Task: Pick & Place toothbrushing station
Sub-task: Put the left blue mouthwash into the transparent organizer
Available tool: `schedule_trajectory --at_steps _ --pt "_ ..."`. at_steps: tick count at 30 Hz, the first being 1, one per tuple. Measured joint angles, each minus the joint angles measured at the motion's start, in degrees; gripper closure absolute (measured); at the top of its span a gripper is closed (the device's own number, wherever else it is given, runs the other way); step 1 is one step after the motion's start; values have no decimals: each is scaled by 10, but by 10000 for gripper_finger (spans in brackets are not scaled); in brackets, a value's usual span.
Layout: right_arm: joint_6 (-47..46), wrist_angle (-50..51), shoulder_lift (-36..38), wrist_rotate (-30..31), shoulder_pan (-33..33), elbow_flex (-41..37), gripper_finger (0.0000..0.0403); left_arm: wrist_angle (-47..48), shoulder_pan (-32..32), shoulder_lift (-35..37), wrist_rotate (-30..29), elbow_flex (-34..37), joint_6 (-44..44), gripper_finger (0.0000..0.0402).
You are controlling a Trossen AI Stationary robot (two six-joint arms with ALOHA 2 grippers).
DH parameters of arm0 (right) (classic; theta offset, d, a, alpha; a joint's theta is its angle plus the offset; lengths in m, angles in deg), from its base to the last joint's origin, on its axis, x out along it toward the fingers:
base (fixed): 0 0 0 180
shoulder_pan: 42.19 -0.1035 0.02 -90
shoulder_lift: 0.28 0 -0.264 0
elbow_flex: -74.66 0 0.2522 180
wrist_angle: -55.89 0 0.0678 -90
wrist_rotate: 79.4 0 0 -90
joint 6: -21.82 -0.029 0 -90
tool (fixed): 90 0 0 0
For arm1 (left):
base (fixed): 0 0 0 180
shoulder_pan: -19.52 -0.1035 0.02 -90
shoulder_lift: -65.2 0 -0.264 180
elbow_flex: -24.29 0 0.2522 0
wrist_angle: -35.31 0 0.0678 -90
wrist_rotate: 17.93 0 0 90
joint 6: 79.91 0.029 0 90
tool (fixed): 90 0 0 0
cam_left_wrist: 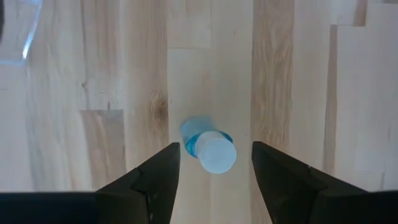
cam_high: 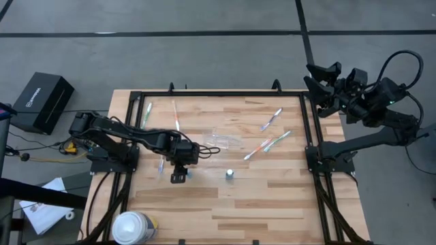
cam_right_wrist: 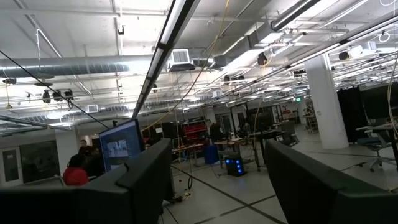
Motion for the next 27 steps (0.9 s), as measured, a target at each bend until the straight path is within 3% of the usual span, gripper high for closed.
schedule_trajectory --at_steps 27 --pt "0 0 0 -17 0 0 154 -35 4 -28 1 21 -39 207"
